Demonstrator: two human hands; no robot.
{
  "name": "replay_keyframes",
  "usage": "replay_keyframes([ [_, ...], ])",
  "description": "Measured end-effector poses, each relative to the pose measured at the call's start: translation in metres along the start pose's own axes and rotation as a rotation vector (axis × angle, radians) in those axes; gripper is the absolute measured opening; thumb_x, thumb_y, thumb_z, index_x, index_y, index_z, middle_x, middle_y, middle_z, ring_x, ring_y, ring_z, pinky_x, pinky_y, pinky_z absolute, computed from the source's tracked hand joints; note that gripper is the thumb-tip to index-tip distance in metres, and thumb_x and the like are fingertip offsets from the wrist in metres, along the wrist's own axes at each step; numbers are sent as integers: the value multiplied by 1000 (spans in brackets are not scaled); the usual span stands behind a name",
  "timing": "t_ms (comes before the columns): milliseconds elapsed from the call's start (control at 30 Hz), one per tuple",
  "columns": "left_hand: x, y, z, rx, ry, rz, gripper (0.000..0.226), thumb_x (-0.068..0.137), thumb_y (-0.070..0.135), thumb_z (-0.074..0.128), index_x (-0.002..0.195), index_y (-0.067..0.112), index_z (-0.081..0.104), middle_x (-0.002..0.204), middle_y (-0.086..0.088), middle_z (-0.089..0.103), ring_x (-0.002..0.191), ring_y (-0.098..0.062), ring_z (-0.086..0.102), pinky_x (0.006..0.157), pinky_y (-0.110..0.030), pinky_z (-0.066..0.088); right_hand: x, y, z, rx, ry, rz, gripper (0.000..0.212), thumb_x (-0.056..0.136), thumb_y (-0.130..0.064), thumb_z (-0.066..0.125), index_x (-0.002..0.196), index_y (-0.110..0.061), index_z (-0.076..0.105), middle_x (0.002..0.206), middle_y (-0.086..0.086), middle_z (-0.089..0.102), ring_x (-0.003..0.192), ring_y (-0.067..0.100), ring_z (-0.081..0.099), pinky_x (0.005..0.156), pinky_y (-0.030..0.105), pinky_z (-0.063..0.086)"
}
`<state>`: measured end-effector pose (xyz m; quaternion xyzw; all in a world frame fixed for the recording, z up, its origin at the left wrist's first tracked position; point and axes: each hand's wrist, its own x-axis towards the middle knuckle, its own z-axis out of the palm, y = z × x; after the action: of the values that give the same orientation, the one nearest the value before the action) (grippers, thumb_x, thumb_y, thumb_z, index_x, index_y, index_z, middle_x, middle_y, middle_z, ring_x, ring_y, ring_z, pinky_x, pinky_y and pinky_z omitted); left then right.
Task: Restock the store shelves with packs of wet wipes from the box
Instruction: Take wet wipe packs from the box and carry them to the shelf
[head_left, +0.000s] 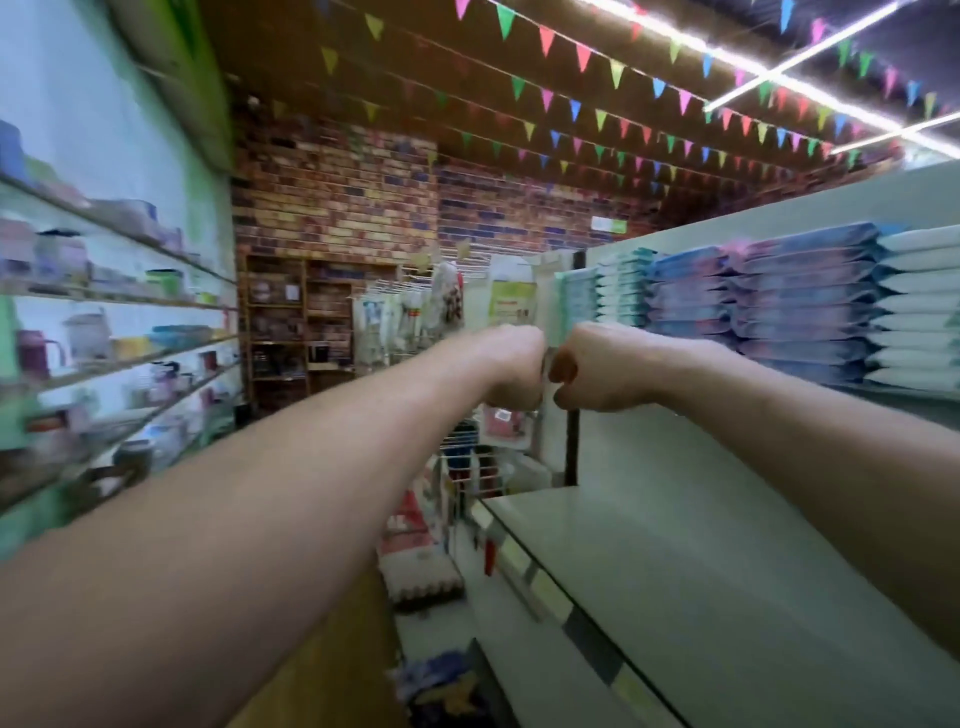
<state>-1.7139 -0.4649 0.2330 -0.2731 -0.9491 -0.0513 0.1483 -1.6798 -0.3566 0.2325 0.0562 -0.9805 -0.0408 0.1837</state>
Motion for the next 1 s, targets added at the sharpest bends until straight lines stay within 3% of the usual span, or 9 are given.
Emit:
replay_keyframes([
  [133, -50, -69, 8, 71, -74, -158, 24, 89, 16, 60, 113, 14, 64, 98, -5, 64, 67, -14, 57, 51, -25, 46, 19, -74, 25, 97, -58, -126, 13, 86, -22, 59, 82, -12, 64, 78, 5, 63, 69, 22, 60, 64, 33, 52],
  [233, -97, -126, 16, 99, -132, -294, 22, 87, 22, 61, 108, 17, 65, 101, -5, 65, 80, -20, 62, 65, -33, 54, 24, -144, 43, 159, -114, -219, 15, 87, -21, 59, 74, -14, 58, 71, 2, 58, 60, 16, 54, 56, 28, 48],
  [300, -133, -163, 23, 123, -161, -382, 31, 86, 23, 63, 116, 16, 64, 107, -5, 65, 91, -23, 63, 77, -37, 56, 25, -197, 58, 201, -133, -291, 10, 87, -22, 61, 81, -14, 63, 74, 1, 61, 65, 16, 58, 63, 30, 53],
  [367, -172, -200, 29, 146, -206, -465, 31, 85, 22, 63, 116, 15, 63, 104, -5, 65, 89, -23, 64, 73, -36, 56, 23, -250, 73, 240, -167, -372, 9, 87, -22, 62, 82, -14, 63, 73, 1, 60, 66, 17, 58, 64, 31, 53],
  [467, -231, -253, 35, 151, -260, -593, 20, 85, 18, 61, 104, 14, 65, 95, -6, 65, 80, -21, 64, 66, -34, 56, 14, -327, 89, 287, -243, -477, 8, 88, -23, 63, 84, -15, 63, 79, 1, 62, 73, 18, 61, 68, 32, 54],
  [600, -309, -313, 49, 115, -254, -747, 12, 87, 19, 60, 98, 15, 64, 89, -5, 64, 76, -19, 62, 65, -33, 55, -6, -421, 108, 329, -347, -601, 27, 92, -26, 58, 115, -14, 62, 112, 4, 65, 98, 24, 62, 86, 34, 53],
  [700, -366, -349, 64, 67, -288, -829, 4, 88, 17, 60, 89, 13, 60, 89, -8, 63, 73, -21, 60, 61, -33, 51, -24, -482, 129, 360, -412, -670, 28, 93, -27, 58, 116, -12, 63, 109, 6, 66, 96, 23, 63, 87, 35, 54],
  [900, -470, -400, 112, -5, -465, -977, 19, 87, 13, 56, 70, 14, 48, 72, -10, 52, 58, -20, 49, 56, -32, 44, -62, -579, 190, 393, -578, -754, 27, 93, -21, 56, 115, -8, 64, 110, 10, 66, 98, 26, 63, 86, 40, 54],
  [1000, -511, -417, 140, -93, -528, -1037, 21, 85, 8, 54, 65, 12, 47, 80, -22, 55, 76, -28, 61, 64, -37, 48, -80, -616, 223, 389, -684, -777, 30, 93, -23, 55, 117, -7, 64, 114, 10, 65, 101, 27, 62, 86, 37, 53],
])
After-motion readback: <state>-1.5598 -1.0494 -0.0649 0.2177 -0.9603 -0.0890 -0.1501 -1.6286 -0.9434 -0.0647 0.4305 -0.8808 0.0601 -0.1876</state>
